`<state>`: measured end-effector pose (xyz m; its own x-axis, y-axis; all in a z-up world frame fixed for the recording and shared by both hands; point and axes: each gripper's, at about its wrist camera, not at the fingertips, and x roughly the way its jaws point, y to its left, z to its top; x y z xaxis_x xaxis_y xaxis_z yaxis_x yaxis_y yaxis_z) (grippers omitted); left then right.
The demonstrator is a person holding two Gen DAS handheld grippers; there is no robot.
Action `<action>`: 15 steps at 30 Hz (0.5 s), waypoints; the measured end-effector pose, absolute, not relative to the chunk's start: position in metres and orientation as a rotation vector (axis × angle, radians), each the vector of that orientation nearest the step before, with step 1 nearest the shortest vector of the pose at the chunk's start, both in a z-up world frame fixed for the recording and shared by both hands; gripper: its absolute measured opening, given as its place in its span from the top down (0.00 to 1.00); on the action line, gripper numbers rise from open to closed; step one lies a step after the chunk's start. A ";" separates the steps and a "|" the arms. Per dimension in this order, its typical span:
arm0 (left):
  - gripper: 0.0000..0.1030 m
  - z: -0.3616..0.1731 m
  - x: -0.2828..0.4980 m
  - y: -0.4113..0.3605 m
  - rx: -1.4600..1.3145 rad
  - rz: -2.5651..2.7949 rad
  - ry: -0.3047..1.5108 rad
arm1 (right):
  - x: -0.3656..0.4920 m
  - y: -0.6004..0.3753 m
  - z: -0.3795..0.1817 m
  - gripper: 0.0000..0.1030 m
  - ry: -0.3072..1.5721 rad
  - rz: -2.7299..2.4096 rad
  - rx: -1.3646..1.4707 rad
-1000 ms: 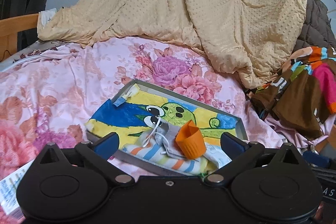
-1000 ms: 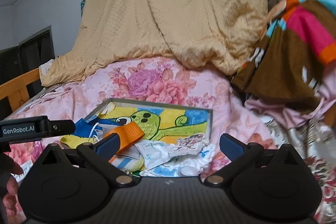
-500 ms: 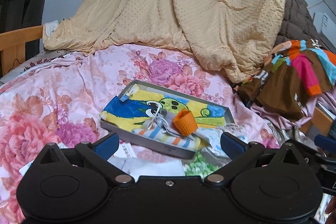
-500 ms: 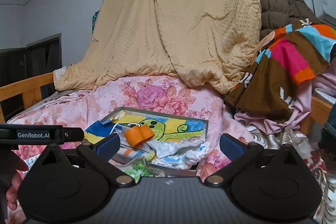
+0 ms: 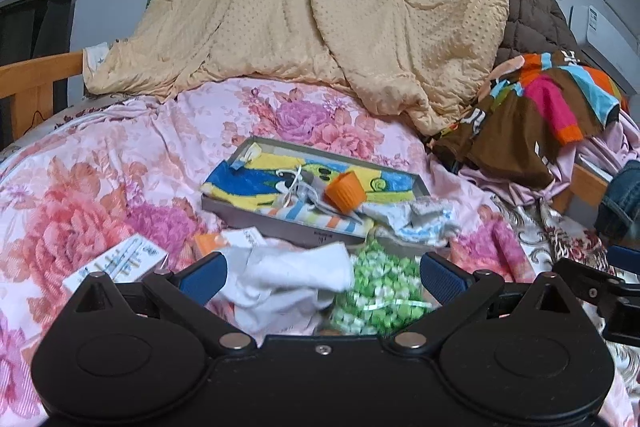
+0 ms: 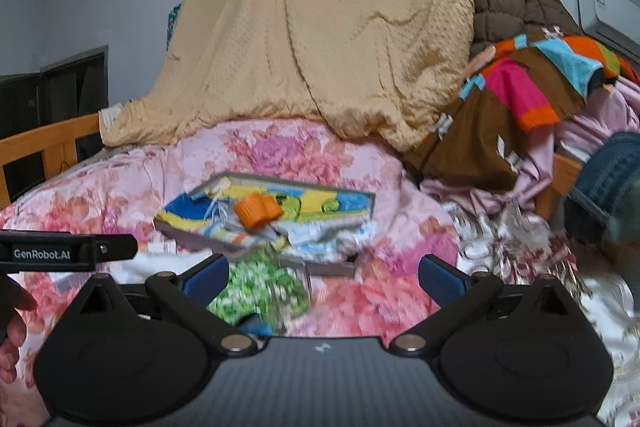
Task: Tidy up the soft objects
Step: 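Move both open tools back over the pile of items, then lower the left tool to the dark blue cloth while the right tool reaches the burlap bag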
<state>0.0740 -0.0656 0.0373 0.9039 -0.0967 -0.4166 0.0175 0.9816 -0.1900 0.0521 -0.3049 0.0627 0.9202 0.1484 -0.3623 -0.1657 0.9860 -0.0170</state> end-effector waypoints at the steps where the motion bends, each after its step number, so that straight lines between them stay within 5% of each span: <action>1: 0.01 0.036 0.072 -0.065 -0.181 -0.061 0.442 | 0.050 -0.307 0.061 0.00 0.381 0.157 -0.047; 15: 0.01 -0.004 0.060 -0.063 -0.066 -0.144 0.545 | 0.059 -0.298 0.040 0.00 0.512 0.158 -0.104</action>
